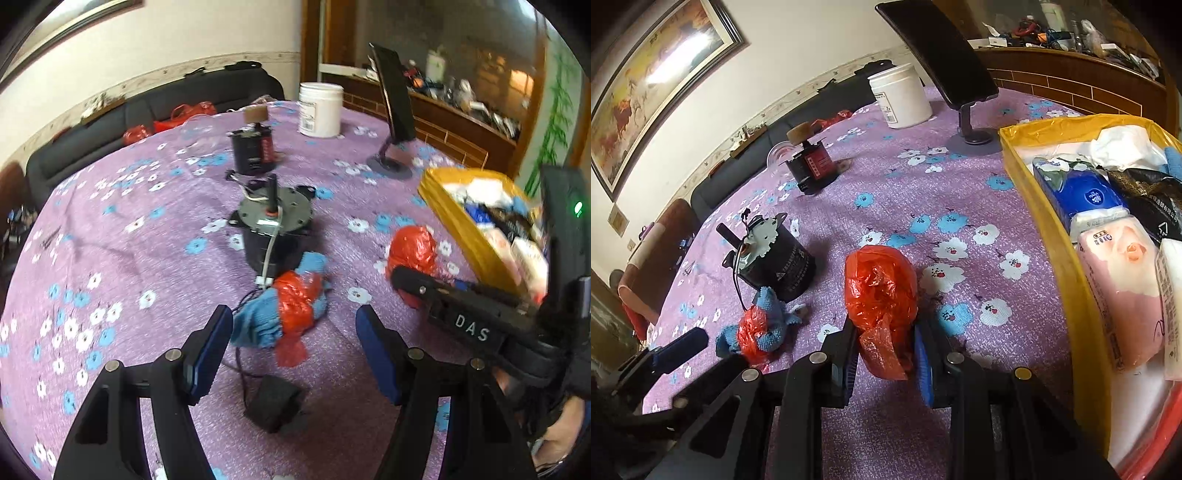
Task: Organize soft objects
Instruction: 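Grasp the orange-red plastic bag with the right tool, then grasp the blue knitted item in red plastic with the left tool while the right tool holds its bag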
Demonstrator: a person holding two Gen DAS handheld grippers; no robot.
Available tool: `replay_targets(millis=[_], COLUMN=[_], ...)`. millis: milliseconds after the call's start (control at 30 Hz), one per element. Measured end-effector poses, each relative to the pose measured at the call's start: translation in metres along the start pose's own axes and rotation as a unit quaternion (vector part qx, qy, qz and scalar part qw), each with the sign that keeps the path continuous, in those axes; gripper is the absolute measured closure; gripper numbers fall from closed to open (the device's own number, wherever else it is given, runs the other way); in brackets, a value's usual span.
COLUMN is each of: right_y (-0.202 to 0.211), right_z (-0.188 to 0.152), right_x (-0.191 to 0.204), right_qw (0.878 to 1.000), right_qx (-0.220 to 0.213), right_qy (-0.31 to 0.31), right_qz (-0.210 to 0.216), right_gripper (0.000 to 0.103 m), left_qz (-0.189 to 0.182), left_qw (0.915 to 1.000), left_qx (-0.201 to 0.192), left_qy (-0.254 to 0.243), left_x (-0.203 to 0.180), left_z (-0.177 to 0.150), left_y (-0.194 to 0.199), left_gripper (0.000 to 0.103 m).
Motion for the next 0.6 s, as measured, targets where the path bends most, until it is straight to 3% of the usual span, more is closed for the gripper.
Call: replay_targets(millis=[100,200,300,400,500,600], right_y=[-0.001,0.001,0.002,0.002,0.002,0.005], right_z=[-0.001,-0.002,-0.002,-0.002,-0.002,-0.001], right_x=[-0.001,-0.001,0.0,0.0,0.001,0.005], right_qw=[1.0,1.0,1.0,1.0,1.0,1.0], right_qx=[0.001,0.001,0.001,0.001,0.002,-0.004], right_qy=[0.002,0.001,0.004,0.004,0.006,0.013], right_qz=[-0.001,-0.001,-0.003,-0.002,-0.001,0.0], right_gripper=[0.074,0.074,0.074,0.074,0.074,0.074], left_qz=[0.005,0.022,0.014,0.031,0.056,0.045], left_qw=[0.9998,0.9994,0.9989,0.9991,0.9982,0.9988], left_qx=[0.02,0.027,0.036,0.029,0.016,0.016], left_qy=[-0.002,0.008,0.024,0.008,-0.01,-0.003], left_x=[0.0,0.006,0.009,0.003,0.0,0.001], left_z=[-0.002,0.0,0.003,0.002,0.001,0.0], left_y=[-0.014,-0.024,-0.032,-0.036,-0.035,-0.026], left_gripper=[0.054,0.054,0.053,0.053,0.061,0.064])
Point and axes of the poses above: each gripper's, at about its wrist camera, not at the fingertips, and y roughly against the way its jaws point, x to its left, z to its top, the point moved 6 cm from there along -y, roughly the way its jaws point, and after that the axes turned 15 degrees about y, right-handed, at the moved point
